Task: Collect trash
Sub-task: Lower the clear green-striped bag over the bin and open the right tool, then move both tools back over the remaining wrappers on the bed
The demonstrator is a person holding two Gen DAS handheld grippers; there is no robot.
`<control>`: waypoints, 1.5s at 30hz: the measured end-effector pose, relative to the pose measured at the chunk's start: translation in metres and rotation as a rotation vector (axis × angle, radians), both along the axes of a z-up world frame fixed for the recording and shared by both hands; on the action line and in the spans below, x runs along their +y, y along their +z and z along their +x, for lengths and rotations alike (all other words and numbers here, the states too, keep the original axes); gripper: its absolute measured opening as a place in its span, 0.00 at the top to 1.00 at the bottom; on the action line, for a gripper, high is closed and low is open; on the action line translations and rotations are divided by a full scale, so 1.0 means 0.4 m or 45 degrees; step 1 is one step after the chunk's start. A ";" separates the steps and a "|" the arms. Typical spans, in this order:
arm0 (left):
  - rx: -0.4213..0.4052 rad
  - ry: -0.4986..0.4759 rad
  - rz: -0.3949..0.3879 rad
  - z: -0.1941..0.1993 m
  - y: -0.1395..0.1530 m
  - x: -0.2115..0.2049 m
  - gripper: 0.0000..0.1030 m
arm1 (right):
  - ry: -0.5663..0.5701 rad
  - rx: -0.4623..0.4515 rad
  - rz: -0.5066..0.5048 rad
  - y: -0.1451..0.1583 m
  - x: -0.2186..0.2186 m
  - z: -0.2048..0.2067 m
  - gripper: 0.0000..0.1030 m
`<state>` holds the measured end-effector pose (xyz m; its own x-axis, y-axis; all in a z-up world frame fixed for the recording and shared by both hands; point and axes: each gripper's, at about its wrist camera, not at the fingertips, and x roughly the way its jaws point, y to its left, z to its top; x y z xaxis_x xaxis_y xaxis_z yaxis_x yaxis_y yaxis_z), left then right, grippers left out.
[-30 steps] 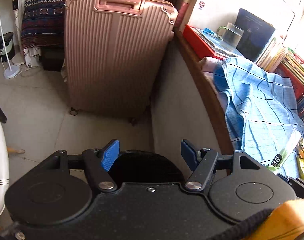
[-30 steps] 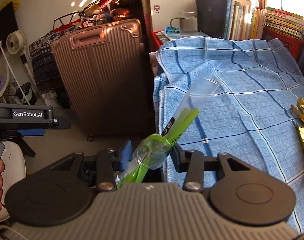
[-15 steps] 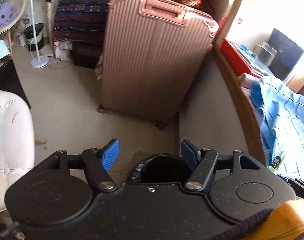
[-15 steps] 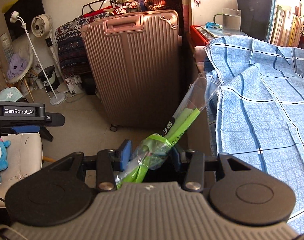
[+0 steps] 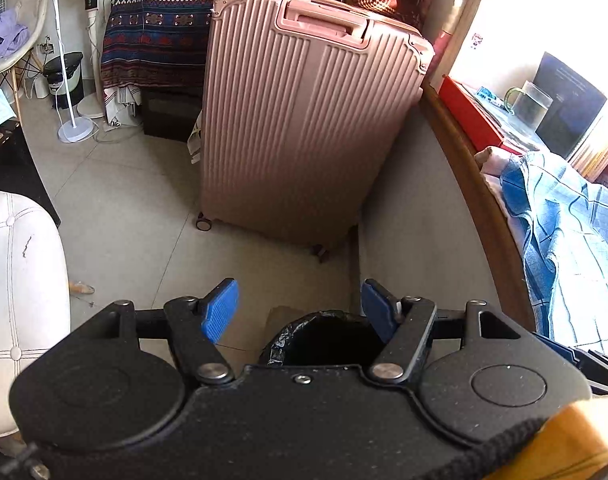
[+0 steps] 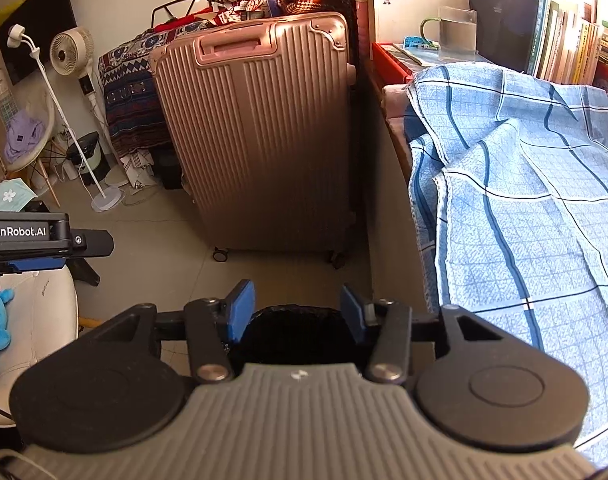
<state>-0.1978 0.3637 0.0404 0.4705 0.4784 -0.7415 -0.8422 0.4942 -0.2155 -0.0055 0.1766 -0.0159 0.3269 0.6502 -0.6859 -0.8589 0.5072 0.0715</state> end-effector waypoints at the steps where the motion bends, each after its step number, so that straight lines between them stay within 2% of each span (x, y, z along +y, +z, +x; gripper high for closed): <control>1: 0.000 -0.001 -0.002 0.004 0.000 0.001 0.36 | 0.002 -0.004 0.001 0.000 0.000 -0.001 0.38; 10: -0.008 -0.059 -0.009 0.038 0.004 -0.006 0.36 | -0.055 -0.015 0.005 0.009 -0.019 0.012 0.38; 20: -0.045 -0.194 0.001 0.146 0.030 -0.035 0.36 | -0.183 -0.044 0.021 0.026 -0.075 0.046 0.34; 23: -0.048 -0.259 0.006 0.189 0.037 -0.052 0.36 | -0.259 -0.070 0.034 0.036 -0.107 0.064 0.29; 31: -0.063 -0.462 0.026 0.323 0.059 -0.133 0.35 | -0.477 -0.119 0.035 0.057 -0.207 0.126 0.27; 34: -0.063 -0.540 0.026 0.377 0.062 -0.169 0.35 | -0.568 -0.149 0.038 0.066 -0.252 0.140 0.18; 45: -0.069 -0.864 0.015 0.570 0.073 -0.346 0.34 | -0.922 -0.167 0.011 0.076 -0.448 0.197 0.16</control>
<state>0.0303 0.2255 0.0696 0.7054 0.0721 -0.7051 -0.3329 0.9120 -0.2397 0.0735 -0.0028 0.0146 0.7554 0.2457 -0.6075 -0.3109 0.9504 -0.0022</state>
